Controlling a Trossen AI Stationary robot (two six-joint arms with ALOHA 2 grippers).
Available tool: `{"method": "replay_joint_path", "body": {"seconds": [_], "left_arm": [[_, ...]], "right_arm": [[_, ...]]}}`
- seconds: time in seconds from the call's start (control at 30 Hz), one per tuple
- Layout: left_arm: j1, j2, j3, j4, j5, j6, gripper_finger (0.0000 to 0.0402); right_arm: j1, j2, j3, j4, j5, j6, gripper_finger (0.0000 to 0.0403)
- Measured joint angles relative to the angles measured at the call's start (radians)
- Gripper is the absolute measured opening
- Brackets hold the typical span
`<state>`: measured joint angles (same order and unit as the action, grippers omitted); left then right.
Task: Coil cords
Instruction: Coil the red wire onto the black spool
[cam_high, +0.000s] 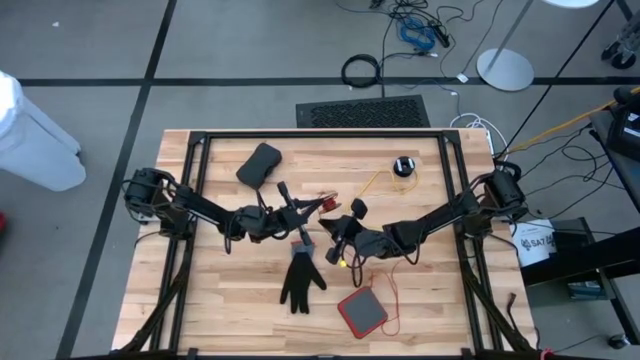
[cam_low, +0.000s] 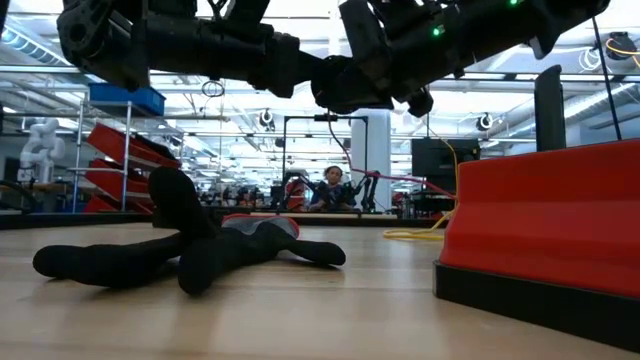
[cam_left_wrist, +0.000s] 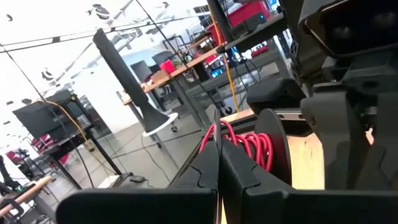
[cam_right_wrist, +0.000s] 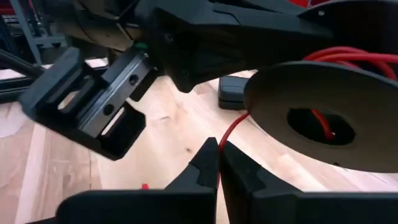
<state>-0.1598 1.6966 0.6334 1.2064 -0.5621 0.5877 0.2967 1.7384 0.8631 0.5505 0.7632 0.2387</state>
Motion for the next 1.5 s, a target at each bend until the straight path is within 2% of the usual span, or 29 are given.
{"method": "replay_joint_path", "body": {"seconds": [0.2,0.57,0.8,0.9,1.23,1.5], "left_arm": [[-0.001,0.0,0.0,-0.008,0.005,-0.004,0.0],[-0.019,0.0,0.0,0.005,0.007,-0.004,0.0],[-0.024,0.0,0.0,0.008,-0.045,0.051,0.0],[-0.03,-0.001,0.0,0.021,-0.061,0.073,0.0],[-0.03,-0.002,0.007,0.123,-0.09,0.075,0.0],[0.008,-0.002,0.022,0.118,-0.1,0.11,0.0]], "right_arm": [[-0.01,-0.001,0.0,-0.048,0.0,0.014,0.0],[-0.056,-0.002,0.0,-0.277,0.002,0.125,0.0],[-0.047,-0.068,-0.001,-0.507,0.026,0.228,0.0],[-0.034,-0.097,-0.001,-0.551,0.029,0.247,0.0],[-0.019,-0.109,-0.001,-0.493,-0.017,0.247,0.0],[-0.02,-0.099,-0.001,-0.293,-0.107,0.163,0.0]]}}
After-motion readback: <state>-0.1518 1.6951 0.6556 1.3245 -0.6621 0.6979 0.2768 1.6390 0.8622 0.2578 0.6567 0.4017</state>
